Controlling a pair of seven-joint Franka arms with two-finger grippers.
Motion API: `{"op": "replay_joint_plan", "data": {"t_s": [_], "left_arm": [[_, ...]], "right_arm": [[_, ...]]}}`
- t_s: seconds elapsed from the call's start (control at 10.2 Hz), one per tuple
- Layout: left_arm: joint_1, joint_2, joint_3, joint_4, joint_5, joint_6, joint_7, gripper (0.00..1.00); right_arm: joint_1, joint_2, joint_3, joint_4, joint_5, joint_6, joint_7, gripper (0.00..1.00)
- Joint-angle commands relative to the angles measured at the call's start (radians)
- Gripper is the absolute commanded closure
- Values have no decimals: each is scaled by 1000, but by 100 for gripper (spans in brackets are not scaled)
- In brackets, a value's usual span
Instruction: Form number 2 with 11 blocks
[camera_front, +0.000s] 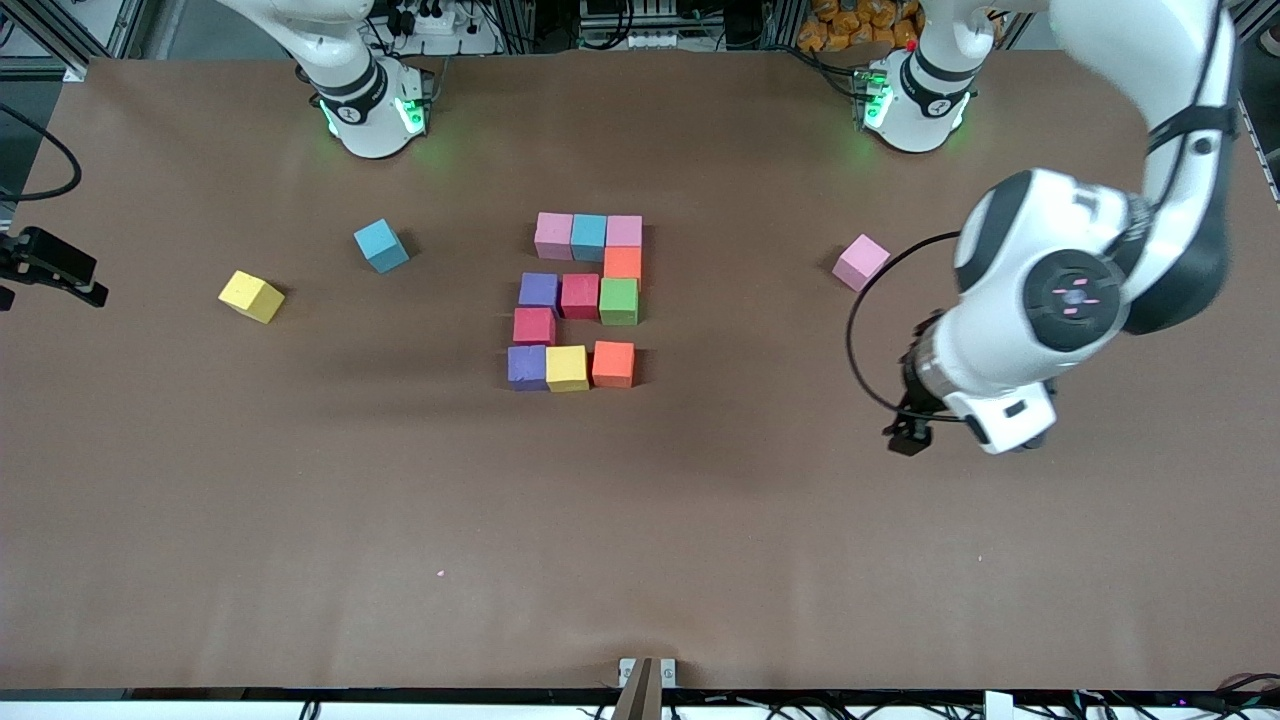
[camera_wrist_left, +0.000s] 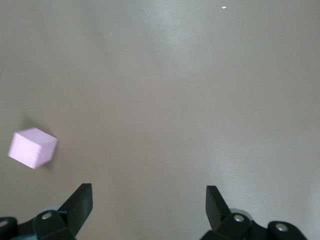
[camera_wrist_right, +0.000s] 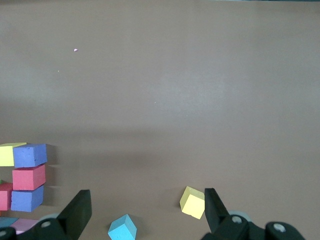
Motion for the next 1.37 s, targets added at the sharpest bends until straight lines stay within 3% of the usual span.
{"op": "replay_joint_plan", "data": {"t_s": [0.0, 0.49, 0.79, 1.28], "left_arm": [[44, -79, -5, -72, -35, -31, 161, 0], [42, -335, 130, -310, -43, -32, 652, 0], [41, -397, 208, -316, -43, -34, 972, 0], [39, -439, 240, -246, -44, -37, 1456, 0]], "right_arm": [[-7, 2, 3, 9, -7, -1, -4, 0], [-7, 2, 3, 9, -5, -1, -4, 0], [-8, 2, 3, 9, -7, -1, -4, 0], [-8, 4, 3, 9, -5, 2, -4, 0]]}}
